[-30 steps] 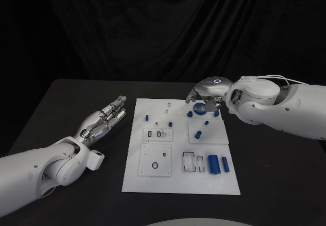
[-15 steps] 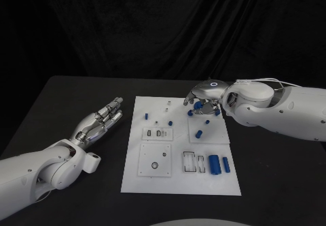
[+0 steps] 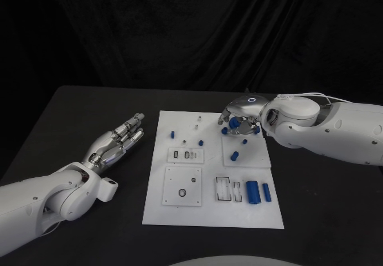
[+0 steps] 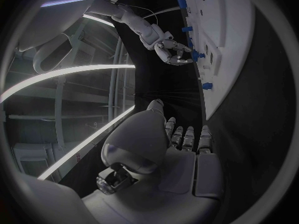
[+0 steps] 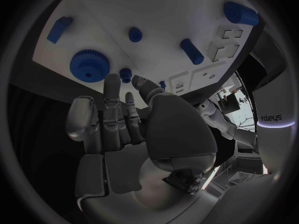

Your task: Assemble the parts on the task board

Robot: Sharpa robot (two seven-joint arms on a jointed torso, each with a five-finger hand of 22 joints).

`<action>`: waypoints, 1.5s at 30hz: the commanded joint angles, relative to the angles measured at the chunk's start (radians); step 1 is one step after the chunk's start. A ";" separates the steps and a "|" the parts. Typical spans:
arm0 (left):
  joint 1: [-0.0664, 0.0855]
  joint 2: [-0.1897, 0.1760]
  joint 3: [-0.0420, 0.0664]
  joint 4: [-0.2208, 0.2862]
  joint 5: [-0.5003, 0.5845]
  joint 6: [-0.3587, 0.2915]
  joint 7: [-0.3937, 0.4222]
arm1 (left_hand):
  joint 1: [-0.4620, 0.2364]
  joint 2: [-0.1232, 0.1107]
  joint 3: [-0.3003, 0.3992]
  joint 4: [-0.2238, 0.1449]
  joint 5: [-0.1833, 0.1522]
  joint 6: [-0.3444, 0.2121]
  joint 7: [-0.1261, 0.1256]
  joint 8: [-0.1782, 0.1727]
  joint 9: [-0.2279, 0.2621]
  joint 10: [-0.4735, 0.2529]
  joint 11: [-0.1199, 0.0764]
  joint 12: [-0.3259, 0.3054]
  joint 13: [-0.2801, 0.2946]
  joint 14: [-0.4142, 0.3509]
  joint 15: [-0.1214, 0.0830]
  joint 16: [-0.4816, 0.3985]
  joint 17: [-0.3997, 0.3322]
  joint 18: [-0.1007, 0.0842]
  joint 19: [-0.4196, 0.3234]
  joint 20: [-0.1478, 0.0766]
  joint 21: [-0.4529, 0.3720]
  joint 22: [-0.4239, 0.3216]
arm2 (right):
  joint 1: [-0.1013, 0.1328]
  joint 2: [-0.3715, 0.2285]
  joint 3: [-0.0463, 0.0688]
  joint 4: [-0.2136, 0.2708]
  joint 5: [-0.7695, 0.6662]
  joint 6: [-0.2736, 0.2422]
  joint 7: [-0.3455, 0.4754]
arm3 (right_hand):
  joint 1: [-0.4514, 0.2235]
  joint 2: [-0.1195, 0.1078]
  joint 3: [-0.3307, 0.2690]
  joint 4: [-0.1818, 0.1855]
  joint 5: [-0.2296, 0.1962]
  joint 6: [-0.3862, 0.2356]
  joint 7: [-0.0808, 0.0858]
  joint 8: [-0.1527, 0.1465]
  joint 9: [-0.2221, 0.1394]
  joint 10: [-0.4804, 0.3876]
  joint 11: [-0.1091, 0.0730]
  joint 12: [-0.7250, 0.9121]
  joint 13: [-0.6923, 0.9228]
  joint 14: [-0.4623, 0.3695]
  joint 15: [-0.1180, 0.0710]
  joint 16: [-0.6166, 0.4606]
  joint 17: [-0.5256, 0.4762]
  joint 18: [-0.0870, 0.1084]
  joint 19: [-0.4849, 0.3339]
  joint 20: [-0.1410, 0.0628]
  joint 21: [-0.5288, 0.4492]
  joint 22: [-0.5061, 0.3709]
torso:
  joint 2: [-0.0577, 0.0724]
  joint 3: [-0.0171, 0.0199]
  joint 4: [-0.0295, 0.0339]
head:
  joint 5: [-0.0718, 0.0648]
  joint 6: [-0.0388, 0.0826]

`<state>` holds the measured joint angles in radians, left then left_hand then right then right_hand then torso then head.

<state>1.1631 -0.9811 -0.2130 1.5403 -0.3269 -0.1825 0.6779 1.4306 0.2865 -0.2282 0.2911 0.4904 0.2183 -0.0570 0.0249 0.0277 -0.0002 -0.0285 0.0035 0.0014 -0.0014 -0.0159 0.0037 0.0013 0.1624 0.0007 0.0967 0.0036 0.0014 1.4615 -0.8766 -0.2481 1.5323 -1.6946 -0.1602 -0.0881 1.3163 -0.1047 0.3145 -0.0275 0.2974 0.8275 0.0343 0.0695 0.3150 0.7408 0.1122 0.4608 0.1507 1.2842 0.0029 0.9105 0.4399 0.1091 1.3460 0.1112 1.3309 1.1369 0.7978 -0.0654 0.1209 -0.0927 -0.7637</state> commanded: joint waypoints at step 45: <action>0.002 0.017 0.001 -0.036 -0.003 0.053 0.204 | 0.037 0.001 0.022 -0.003 0.014 -0.021 0.009 0.001 -0.002 0.000 0.015 -0.003 -0.001 0.001 0.017 -0.004 -0.001 0.018 -0.001 0.022 -0.004 -0.001 | -0.045 0.033 0.001 -0.068 -0.009 -0.100 0.080 | 0.146 0.074 0.094 0.018 -0.103 0.203 0.046 0.070 0.081 0.338 -0.062 -0.078 -0.014 0.070 -0.029 0.126 0.172 -0.027 0.025 -0.027 0.040 0.086 | 0.004 -0.0078 -0.0009 | 0.012 -0.015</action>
<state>1.1631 -0.9659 -0.2129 1.5039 -0.3276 -0.1451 0.6781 1.4551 0.2874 -0.2117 0.2882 0.4990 0.2032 -0.0495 0.0249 0.0278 -0.0009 -0.0220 0.0035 0.0012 0.0007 -0.0066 0.0037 0.0010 0.1625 -0.0009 0.1094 0.0036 0.0017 1.4191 -0.8409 -0.2479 1.4600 -1.6960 -0.1931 -0.0388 1.4503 -0.0351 0.4020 -0.0100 0.2028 1.0226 0.0794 0.1348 0.3920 0.9934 0.1273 0.3879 0.1394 1.3477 -0.0232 1.0343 0.6105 0.0937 1.3741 0.0855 1.3745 1.2247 0.8021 -0.0728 0.1193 -0.0806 -0.7805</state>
